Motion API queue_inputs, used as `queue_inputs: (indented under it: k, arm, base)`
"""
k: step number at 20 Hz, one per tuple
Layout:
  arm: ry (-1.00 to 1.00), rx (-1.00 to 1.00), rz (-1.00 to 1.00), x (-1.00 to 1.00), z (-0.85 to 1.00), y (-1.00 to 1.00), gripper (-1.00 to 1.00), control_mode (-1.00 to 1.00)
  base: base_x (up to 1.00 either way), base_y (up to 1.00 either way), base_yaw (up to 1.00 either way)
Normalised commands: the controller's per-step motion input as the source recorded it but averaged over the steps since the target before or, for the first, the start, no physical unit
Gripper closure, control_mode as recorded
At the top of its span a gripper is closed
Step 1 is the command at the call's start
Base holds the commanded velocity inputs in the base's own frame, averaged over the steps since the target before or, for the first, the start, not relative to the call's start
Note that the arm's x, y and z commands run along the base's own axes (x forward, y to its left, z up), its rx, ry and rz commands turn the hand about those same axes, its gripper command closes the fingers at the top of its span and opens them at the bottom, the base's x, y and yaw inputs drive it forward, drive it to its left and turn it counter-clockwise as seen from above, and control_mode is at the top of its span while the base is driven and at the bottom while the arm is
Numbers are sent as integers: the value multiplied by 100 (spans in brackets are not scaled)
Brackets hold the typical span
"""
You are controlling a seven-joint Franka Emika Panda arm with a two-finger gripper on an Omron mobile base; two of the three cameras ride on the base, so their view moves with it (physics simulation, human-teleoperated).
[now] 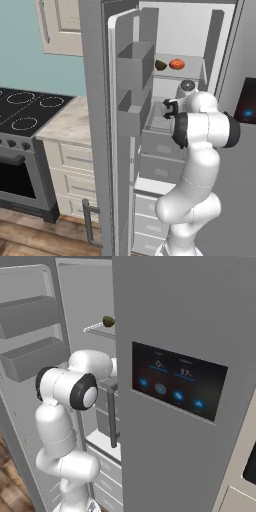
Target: Take the pear and carrot from the second highest rack and move them to the highest rack where the kiwi and squash are located, to maximize freezer space. Close the freezer door after rearranging.
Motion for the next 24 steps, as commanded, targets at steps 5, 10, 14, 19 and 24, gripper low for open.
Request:
queue_inputs:
  k: [5,10,14,19,24]
  arm:
    - [0,0,0,8,-30,0,100,-100]
    - [0,0,6,-21,-21,14,100,-100]
    - [0,0,0,-15,-11,48,100,-100]
    - [0,0,0,-5,-5,75,100,-100]
    - [0,0,-3,-20,0,73,100,-100]
  base:
    - [0,0,0]
    - [0,0,0]
    - [0,0,0]
    - [0,0,0]
    - [0,0,0]
